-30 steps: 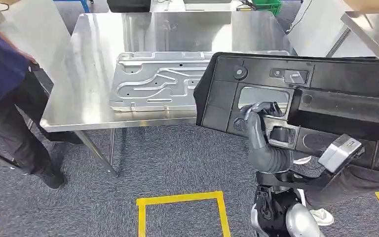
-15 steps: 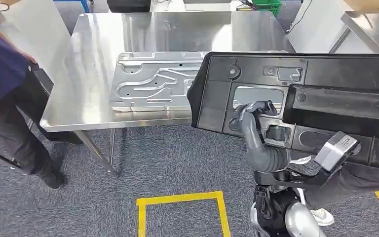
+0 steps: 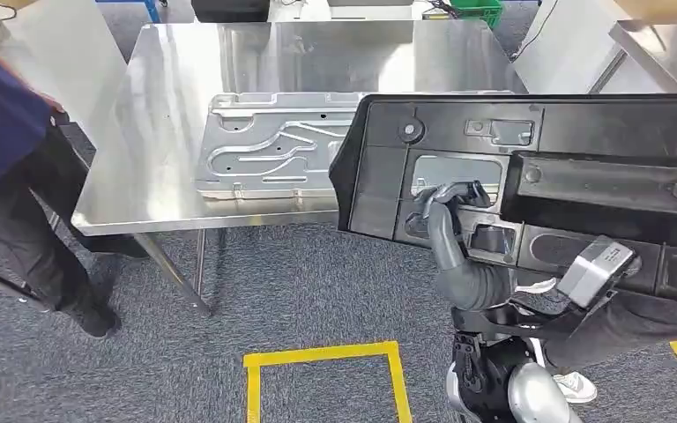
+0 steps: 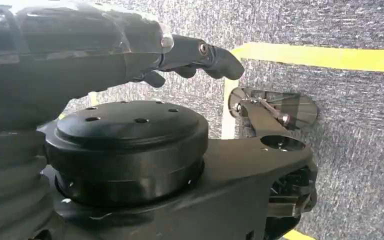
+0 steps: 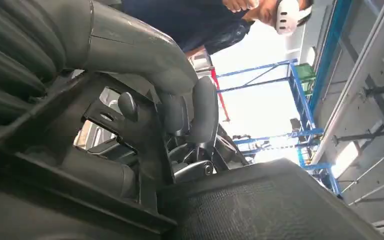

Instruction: Take the parts from the cabinet and place them on the table.

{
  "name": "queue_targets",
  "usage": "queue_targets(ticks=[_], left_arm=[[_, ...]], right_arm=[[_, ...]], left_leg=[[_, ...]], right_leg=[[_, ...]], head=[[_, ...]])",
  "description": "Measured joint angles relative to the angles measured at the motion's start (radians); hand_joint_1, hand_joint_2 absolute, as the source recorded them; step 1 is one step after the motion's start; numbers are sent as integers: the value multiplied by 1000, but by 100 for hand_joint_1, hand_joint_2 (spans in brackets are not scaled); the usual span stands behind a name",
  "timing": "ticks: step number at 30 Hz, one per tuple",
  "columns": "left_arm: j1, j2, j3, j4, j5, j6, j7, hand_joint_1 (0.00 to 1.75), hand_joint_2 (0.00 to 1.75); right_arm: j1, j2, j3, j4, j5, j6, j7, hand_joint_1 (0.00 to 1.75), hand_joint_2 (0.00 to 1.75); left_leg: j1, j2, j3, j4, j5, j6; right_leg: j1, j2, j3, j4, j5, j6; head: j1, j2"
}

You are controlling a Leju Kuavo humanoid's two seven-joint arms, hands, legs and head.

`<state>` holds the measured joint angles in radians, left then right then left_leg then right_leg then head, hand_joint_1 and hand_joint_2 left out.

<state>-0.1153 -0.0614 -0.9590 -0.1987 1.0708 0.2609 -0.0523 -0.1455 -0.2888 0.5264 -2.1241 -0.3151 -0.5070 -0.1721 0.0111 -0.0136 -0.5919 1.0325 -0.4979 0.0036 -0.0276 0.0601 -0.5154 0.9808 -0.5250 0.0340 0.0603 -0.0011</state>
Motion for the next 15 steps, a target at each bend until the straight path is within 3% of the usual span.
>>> queue_targets(ticks=[7,10,12,13,15], left_arm=[[0,0,-4,0,1,3,-1,0,175],[-1,0,-8,0,2,4,-1,0,175],[-2,-2,-8,0,3,4,-1,0,175],[-3,-3,-8,0,3,4,-1,0,175],[-2,-3,-8,0,4,4,-1,0,175]], right_arm=[[-9,0,9,0,11,14,5,175,175],[-9,0,14,0,12,16,7,175,175],[-10,-2,15,0,14,16,7,175,175],[-12,-3,15,0,14,17,7,175,175],[-16,-3,16,0,14,19,7,175,175]], left_leg=[[-5,-4,-2,7,-4,5],[-9,-4,-2,10,-7,14],[0,1,7,-7,0,27],[-1,4,12,-11,-1,29],[-3,15,16,-11,-6,36]], right_leg=[[-3,0,1,-2,0,12],[-7,0,2,-6,0,18],[-9,-6,4,-2,-7,27],[-5,-33,-10,29,-21,27],[-3,-51,-90,177,-90,28]], head=[[-3,0],[-3,0],[-4,0],[3,0],[18,0]])
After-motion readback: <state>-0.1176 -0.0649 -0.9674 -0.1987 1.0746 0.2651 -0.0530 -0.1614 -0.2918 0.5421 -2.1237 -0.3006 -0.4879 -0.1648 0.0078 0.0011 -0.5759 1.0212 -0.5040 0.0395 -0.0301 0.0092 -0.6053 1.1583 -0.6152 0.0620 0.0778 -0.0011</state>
